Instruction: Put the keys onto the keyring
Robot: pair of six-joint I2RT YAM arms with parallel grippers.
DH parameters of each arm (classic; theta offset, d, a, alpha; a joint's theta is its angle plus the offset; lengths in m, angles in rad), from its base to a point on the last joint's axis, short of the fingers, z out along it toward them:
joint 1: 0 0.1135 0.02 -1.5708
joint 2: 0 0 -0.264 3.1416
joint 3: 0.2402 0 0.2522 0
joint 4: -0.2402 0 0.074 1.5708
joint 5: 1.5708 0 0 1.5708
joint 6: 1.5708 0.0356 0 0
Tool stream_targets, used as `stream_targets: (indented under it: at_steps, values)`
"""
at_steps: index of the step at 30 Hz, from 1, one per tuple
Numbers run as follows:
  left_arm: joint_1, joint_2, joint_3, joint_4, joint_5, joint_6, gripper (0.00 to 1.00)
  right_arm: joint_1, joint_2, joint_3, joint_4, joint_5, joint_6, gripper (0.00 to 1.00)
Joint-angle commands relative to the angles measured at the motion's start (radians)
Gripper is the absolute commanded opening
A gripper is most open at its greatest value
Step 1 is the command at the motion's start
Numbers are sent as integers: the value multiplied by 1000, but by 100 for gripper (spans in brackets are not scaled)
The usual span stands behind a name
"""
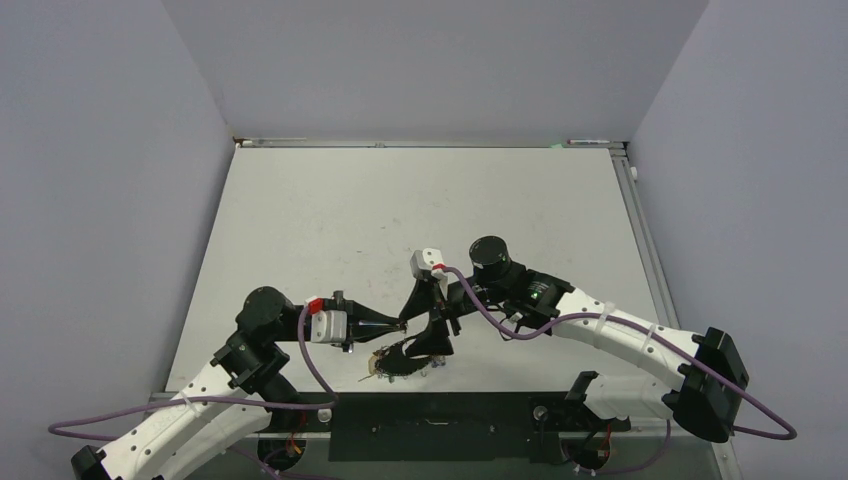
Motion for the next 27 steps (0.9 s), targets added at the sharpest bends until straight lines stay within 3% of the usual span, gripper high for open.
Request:
stream_targets:
  at_steps: [1, 11, 15, 22, 27]
  values:
    - [0, -3, 39, 79, -2, -9, 0, 19, -8, 41, 78, -14, -24, 73]
    - [0, -16, 39, 73, -17, -1, 0, 40, -15, 11, 78, 5, -9, 7]
    - [0, -42, 48, 9, -49, 42, 3, 47, -46, 23, 29, 91, -14, 5]
    - [0, -107, 115, -232, -133, 185, 56, 97, -41, 205, -387, 380, -126, 5]
    - [0, -98, 181, -406, -89, 235, 65, 151, 37, 341, -666, 573, -133, 5]
